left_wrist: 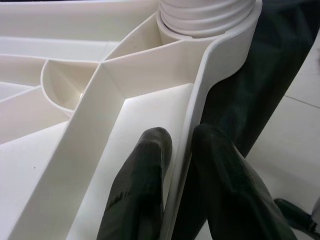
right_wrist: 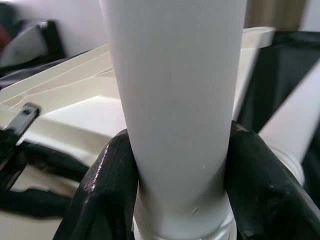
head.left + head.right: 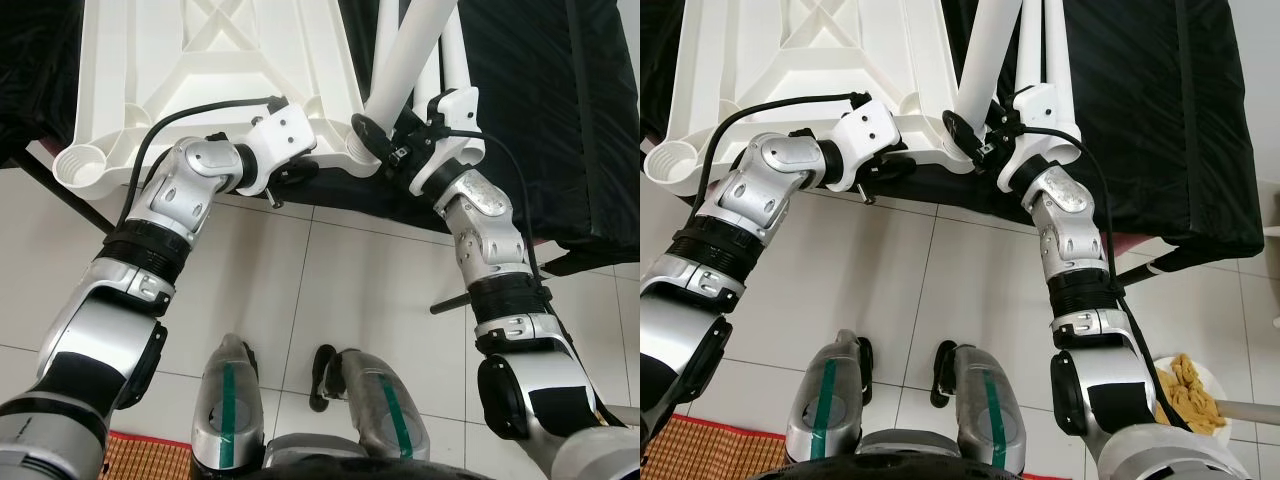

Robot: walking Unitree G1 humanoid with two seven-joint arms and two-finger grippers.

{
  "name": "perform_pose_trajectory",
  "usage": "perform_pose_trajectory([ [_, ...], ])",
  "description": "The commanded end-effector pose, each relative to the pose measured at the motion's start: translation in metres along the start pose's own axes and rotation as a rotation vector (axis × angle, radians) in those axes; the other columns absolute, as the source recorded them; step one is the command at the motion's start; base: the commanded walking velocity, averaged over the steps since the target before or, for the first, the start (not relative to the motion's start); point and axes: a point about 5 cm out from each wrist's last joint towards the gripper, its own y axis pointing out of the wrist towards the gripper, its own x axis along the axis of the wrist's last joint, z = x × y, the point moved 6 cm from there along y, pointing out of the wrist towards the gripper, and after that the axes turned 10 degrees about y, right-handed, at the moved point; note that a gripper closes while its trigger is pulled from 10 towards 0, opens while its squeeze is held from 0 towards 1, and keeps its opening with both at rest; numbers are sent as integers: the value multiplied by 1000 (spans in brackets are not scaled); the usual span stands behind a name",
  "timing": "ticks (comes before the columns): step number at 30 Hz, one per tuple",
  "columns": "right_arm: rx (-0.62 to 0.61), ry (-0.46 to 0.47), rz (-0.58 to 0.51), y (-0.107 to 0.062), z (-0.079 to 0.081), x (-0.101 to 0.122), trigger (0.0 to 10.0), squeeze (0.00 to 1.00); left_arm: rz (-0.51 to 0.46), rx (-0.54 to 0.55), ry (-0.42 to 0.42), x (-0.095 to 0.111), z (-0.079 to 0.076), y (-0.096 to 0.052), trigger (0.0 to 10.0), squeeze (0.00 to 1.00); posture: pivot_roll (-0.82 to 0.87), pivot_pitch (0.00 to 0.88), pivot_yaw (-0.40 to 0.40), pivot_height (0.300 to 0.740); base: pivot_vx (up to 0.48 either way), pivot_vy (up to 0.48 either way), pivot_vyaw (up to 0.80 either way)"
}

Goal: Building children table

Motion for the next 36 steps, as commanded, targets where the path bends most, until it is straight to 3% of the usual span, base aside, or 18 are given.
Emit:
perform_pose_trajectory([
  [1, 3, 28, -19, 2, 7, 1, 10000, 0, -29, 58, 30, 10, 11, -3, 10000, 0, 47, 65, -75, 740, 0, 0, 0],
  [14, -279, -4, -67, 7, 13, -5, 10000, 0, -29, 61, 34, 10, 11, -4, 10000, 0, 65, 46, -83, 740, 0, 0, 0],
  [20, -304, 26, -54, 6, 25, -14, 10000, 0, -29, 60, 36, 10, 9, -5, 10000, 0, 71, 37, -86, 740, 0, 0, 0],
  [24, -319, 57, -54, 4, 23, -15, 10000, 0, -28, 62, 37, 9, 9, -5, 10000, 0, 69, 28, -82, 740, 0, 0, 0],
  [25, -324, 64, -57, 2, 21, -15, 10000, 1000, -29, 61, 36, 9, 9, -5, 10000, 0, 66, 23, -78, 740, 0, 0, 0],
  [36, -310, 70, -85, -4, 7, -2, 10000, 1000, -26, 60, 41, 9, 11, -6, 10000, 0, 60, 34, -67, 740, 0, 0, 0],
])
